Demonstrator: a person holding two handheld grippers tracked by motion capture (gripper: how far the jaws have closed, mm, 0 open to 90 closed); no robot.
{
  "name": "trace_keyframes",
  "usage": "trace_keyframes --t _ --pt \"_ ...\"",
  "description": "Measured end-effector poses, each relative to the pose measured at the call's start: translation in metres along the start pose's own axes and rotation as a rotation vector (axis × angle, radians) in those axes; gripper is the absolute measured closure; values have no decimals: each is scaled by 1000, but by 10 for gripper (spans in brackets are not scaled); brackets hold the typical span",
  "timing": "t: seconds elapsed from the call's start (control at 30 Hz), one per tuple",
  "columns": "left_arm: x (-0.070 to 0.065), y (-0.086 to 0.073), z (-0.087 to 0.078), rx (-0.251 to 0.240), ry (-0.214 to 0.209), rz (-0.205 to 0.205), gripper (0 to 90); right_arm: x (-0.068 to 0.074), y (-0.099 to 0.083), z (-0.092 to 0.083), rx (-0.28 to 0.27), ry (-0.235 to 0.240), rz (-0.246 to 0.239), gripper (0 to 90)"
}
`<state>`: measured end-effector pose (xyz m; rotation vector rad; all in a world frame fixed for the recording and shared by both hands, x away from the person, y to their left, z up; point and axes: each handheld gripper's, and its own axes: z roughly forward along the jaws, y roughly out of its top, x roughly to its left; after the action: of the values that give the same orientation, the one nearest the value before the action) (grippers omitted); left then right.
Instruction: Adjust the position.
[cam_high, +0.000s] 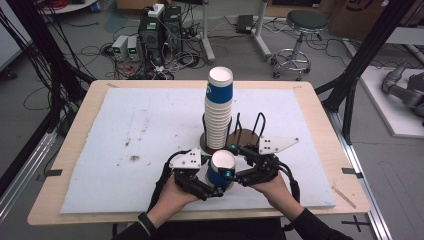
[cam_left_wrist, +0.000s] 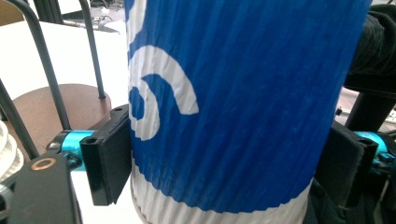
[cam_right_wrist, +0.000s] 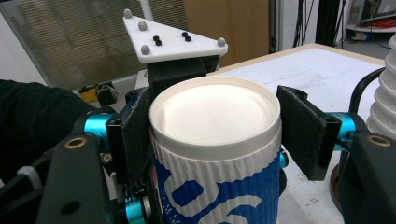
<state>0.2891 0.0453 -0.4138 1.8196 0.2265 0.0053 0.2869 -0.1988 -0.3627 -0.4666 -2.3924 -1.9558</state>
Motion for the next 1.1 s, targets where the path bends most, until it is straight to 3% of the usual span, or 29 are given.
trace_keyframes --t 0.2,0.3,0.33,0.5,0.57,0.6,0.73,0.8,0.87,1.1 --pt "2 4 -3 33 -1 12 198 -2 0 -1 1 2 3 304" --pt "2 7 -5 58 7 31 203 -3 2 -4 -6 -5 2 257" --pt "2 8 -6 78 12 40 204 -6 5 -8 -14 -4 26 215" --pt "3 11 -8 132 21 48 210 -10 10 -15 -1 -10 34 185" --pt "3 13 -8 157 28 56 210 -13 17 -19 58 -13 26 158" --pt "2 16 -9 193 35 69 210 -12 19 -20 72 -11 12 158" --pt "1 19 -8 251 48 89 210 -10 23 -19 121 10 -6 158" --pt "0 20 -8 278 60 99 211 -9 25 -17 173 9 -32 158" --pt "0 20 -8 295 61 99 214 -7 25 -13 232 1 -40 159" --pt "-2 23 -8 314 78 104 215 -5 19 -1 290 -7 -55 160"
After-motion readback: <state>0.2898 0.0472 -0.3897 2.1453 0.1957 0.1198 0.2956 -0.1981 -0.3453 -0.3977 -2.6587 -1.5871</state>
